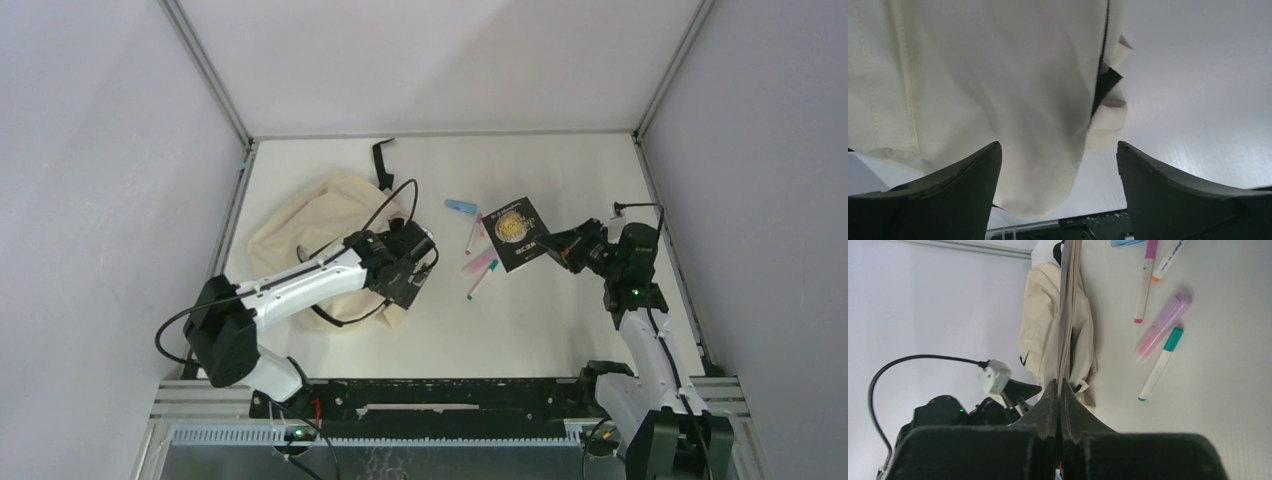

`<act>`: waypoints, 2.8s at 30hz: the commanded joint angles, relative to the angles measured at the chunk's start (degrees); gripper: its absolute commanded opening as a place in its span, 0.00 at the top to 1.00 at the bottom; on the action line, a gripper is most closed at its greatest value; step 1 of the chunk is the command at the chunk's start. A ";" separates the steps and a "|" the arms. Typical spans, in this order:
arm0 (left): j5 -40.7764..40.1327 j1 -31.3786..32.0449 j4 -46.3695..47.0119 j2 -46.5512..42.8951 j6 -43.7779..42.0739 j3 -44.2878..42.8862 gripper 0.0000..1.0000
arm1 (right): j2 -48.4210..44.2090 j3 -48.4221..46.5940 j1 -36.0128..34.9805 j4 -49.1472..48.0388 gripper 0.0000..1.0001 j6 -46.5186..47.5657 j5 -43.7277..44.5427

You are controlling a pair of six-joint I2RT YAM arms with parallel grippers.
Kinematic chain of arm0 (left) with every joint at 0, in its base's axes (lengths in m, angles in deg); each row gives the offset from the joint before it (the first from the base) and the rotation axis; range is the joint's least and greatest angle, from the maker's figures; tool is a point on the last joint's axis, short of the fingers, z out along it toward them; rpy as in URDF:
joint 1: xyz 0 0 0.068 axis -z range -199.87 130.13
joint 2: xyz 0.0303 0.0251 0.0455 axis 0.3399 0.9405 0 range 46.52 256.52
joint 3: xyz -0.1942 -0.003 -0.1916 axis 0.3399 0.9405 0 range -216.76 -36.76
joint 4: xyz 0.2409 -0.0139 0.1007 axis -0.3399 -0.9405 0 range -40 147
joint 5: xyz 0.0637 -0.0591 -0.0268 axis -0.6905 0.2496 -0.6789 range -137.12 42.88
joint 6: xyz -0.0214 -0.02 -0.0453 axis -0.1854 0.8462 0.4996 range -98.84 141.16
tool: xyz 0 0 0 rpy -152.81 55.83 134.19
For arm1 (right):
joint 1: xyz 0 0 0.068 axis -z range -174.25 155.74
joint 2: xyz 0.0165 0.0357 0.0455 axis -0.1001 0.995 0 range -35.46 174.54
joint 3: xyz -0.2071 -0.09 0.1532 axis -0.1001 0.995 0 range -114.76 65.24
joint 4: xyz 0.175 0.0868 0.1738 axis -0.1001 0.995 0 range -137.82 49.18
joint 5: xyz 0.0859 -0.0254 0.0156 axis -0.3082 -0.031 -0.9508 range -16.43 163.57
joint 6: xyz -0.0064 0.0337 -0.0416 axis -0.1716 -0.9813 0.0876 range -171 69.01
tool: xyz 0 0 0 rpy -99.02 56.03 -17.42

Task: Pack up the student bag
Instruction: Place the book in the student bag.

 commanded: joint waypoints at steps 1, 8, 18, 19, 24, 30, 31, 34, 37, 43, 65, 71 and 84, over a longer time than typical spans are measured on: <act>-7.37 0.28 1.04 1.78 2.61 1.86 0.18 | -1.66 -2.32 -0.20 -1.39 1.00 0.96 -0.49; -15.50 0.23 -3.08 1.80 3.96 -0.49 0.69 | -2.04 -2.32 -0.52 -1.39 1.00 0.59 -0.45; -7.60 -10.69 -6.26 -11.64 0.74 -12.28 1.00 | 3.45 -4.52 -16.08 -6.16 1.00 -0.07 2.28; -5.17 -13.29 -5.76 -12.76 0.68 -12.75 1.00 | 4.64 -5.31 -18.74 -6.79 1.00 0.13 3.10; 3.66 -21.86 -2.13 -17.96 1.66 -13.31 1.00 | 12.05 -8.60 -29.71 -11.34 1.00 -0.78 7.60; 7.29 -24.13 -0.18 -19.88 2.87 -11.90 1.00 | 24.71 -14.44 -38.92 -20.17 1.00 -5.16 9.93; 7.87 -24.33 -0.06 -19.92 3.07 -11.85 1.00 | 26.69 -15.96 -40.56 -20.43 1.00 -5.42 10.57; 9.60 -24.93 0.79 -20.23 3.64 -11.35 1.00 | 32.58 -20.06 -44.45 -21.81 1.00 -6.79 11.03; 11.19 -25.21 1.45 -20.27 4.01 -11.15 1.00 | 37.88 -22.91 -47.34 -24.64 1.00 -9.03 12.94; 16.67 -27.09 3.79 -20.46 5.91 -10.10 1.00 | 51.88 -32.53 -50.23 -29.24 1.00 -12.56 15.53; 22.74 -30.42 8.73 -20.94 9.49 -4.98 1.00 | 61.96 -48.78 -53.72 -1.73 0.00 -1.47 25.21; 23.82 -30.44 9.61 -20.45 9.66 -4.12 1.00 | 62.50 -54.91 -54.23 13.39 0.00 6.03 28.12; 24.35 -30.44 10.29 -20.76 9.97 -2.64 1.00 | 68.62 -64.31 -57.79 12.48 0.00 9.90 20.87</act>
